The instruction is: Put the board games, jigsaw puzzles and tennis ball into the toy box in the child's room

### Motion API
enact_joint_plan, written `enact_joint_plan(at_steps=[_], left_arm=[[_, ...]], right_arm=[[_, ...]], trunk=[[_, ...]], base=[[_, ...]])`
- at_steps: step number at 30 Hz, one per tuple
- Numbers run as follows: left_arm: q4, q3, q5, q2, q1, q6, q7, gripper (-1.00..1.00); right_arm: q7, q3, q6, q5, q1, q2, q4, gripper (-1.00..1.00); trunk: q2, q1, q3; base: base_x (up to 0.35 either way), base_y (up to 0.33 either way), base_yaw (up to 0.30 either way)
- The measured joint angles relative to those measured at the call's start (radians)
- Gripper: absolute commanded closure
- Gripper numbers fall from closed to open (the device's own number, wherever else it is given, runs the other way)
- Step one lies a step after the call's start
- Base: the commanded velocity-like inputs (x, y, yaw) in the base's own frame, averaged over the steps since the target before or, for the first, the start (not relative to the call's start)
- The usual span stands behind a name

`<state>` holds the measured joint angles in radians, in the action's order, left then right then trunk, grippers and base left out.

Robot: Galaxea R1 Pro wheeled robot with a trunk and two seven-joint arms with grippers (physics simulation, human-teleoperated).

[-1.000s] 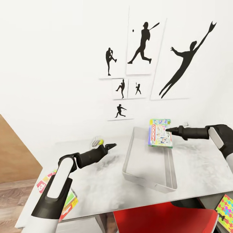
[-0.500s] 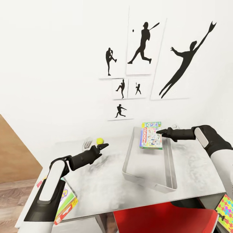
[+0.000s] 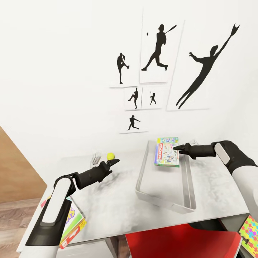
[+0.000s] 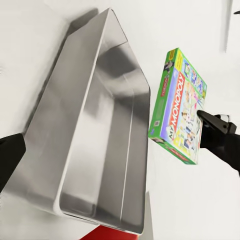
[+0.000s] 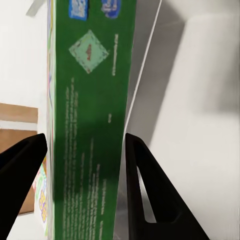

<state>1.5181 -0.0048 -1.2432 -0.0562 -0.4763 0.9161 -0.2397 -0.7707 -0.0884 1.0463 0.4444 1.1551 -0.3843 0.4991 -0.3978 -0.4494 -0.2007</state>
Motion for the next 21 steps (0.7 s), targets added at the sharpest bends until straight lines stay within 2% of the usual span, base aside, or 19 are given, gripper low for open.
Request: enact_joint_plan(at_steps=[5, 8, 13, 21], left_arm=[[0.0, 0.0, -0.001, 0.002, 0.0, 0.0, 0.0, -1.0], [0.0, 0.0, -0.001, 0.002, 0.0, 0.0, 0.0, -1.0], [-0.001, 0.0, -0.001, 0.003, 0.0, 0.0, 0.0, -1.0], [-0.001, 0.0, -0.001, 0.003, -0.001, 0.0, 0.0, -1.0]], right_arm=[[0.023, -0.001, -0.001, -0.002, 0.0, 0.003, -0.017, 1.0], [0.053, 0.0, 0.0, 0.001, 0.003, 0.019, -0.045, 1.0], [0.074, 0.022, 0.001, 0.005, 0.023, 0.042, -0.093, 1.0], [0.084, 0.043, -0.001, 0.008, 0.04, 0.051, -0.122, 1.0]], trunk=[[0.0, 0.0, 0.0], [0.0, 0.0, 0.0], [0.0, 0.0, -0.004], [0.0, 0.0, -0.015]], base=[[0.0, 0.0, 0.0], [0.0, 0.0, 0.0], [0.0, 0.0, 0.0], [0.0, 0.0, 0.0]])
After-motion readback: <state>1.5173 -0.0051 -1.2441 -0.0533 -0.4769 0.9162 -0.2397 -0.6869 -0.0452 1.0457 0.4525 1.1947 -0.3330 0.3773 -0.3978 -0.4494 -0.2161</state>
